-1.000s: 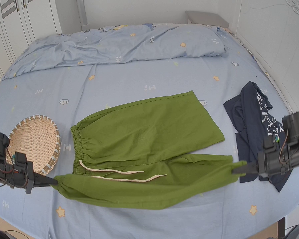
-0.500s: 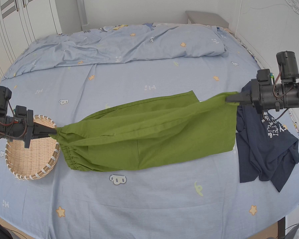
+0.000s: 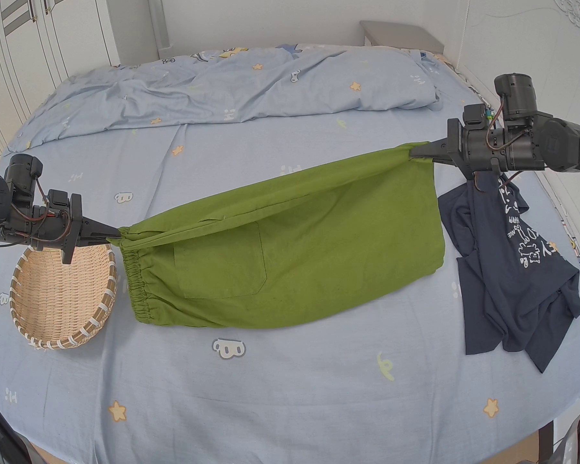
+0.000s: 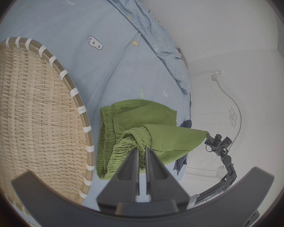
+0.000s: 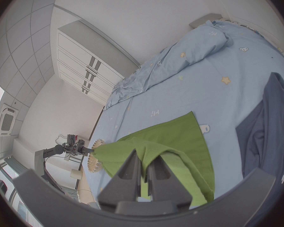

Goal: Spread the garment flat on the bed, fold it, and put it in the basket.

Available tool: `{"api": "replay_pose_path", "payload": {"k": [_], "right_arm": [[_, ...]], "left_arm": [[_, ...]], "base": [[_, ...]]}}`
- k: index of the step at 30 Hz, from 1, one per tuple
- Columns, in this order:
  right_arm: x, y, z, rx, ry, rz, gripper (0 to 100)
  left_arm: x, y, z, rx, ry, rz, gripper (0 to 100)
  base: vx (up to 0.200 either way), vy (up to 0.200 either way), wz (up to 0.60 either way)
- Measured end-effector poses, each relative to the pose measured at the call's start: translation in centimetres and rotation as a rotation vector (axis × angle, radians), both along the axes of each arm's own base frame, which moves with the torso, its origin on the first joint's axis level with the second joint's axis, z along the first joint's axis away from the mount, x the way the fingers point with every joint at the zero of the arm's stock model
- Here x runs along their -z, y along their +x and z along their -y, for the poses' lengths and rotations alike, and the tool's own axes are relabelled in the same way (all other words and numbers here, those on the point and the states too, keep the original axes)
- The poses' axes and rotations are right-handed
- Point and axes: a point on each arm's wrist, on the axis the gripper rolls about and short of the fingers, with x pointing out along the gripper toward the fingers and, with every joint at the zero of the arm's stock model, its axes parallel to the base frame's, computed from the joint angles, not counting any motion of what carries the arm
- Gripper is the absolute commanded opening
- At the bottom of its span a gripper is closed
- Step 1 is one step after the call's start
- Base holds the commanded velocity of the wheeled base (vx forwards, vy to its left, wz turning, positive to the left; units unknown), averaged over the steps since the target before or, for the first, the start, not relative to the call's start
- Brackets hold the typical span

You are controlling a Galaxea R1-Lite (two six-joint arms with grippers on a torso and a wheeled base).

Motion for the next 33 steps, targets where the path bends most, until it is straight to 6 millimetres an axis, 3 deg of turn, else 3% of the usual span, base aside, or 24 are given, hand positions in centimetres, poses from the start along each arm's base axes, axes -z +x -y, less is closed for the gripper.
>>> {"api": "replay_pose_path", "payload": {"k": [10, 22, 23, 25, 26, 33], "right_arm": [[2.2, 4.5, -0.8, 0.002, -0.005, -0.001, 0], [6.0, 6.7, -1.1, 0.004, -0.02, -0.07, 0], [6.1, 6.8, -1.1, 0.003, -0.02, -0.072, 100], [6.3, 6.9, -1.2, 0.003, -0.021, -0.076, 100], [6.4, 6.9, -1.2, 0.004, -0.022, -0.078, 100], [6.7, 7.0, -1.6, -0.007, -0.025, -0.082, 100]], "left_arm": [[1.2, 1.4, -0.9, -0.016, -0.004, -0.019, 0], [2.5, 2.5, -0.8, -0.001, -0.004, -0.042, 0], [2.6, 2.6, -0.8, 0.001, -0.003, -0.042, 0], [2.7, 2.8, -0.8, 0.003, -0.002, -0.04, 0], [2.8, 2.9, -0.7, 0.004, -0.001, -0.035, 100], [3.1, 3.8, -0.2, 0.016, 0.002, -0.002, 100]], "base": [[0.0, 0.0, 0.0], [0.0, 0.0, 0.0], [0.0, 0.0, 0.0], [0.0, 0.0, 0.0], [0.0, 0.0, 0.0], [0.0, 0.0, 0.0]]}}
